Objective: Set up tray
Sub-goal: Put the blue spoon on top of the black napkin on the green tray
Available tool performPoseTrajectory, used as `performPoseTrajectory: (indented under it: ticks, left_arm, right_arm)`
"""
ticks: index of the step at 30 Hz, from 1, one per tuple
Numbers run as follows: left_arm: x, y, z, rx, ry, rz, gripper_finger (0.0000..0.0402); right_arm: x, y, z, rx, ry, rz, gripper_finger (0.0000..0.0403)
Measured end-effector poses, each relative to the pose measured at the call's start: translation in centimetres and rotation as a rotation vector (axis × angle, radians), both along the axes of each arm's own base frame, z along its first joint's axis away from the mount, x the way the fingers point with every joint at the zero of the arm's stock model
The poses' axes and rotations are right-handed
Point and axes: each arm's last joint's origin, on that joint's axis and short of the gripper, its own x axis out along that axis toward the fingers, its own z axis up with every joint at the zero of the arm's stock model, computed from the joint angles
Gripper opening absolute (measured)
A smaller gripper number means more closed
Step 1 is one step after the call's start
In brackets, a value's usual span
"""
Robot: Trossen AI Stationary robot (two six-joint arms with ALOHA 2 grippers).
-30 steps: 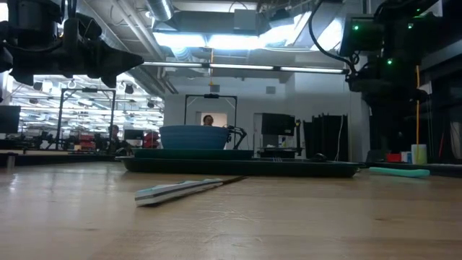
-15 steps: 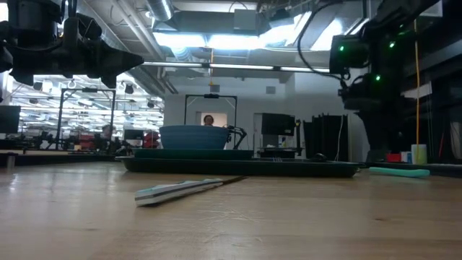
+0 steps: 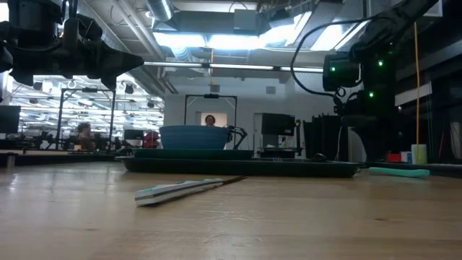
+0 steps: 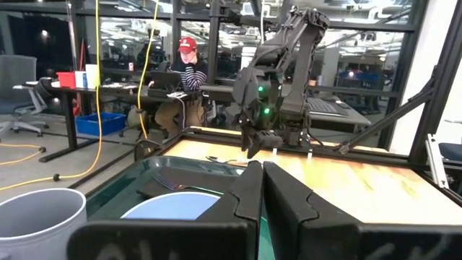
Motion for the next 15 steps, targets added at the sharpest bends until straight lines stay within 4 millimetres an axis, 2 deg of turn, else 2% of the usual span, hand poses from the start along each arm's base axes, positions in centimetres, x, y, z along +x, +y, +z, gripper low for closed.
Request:
performPoseTrajectory:
  ticks: [7,15]
  left_arm:
    - [0.0,0.0,0.0,0.0,0.0,0.0,0.001]
    - [0.0,0.0,0.0,0.0,0.0,0.0,0.0011]
  right_arm:
    - [-0.9,-0.1,-2.0,-0.032,-0.012,0.005,0.0185]
    - [-1.0,-0.1,-2.5,-0.052,-0.025,0.031,0.0185]
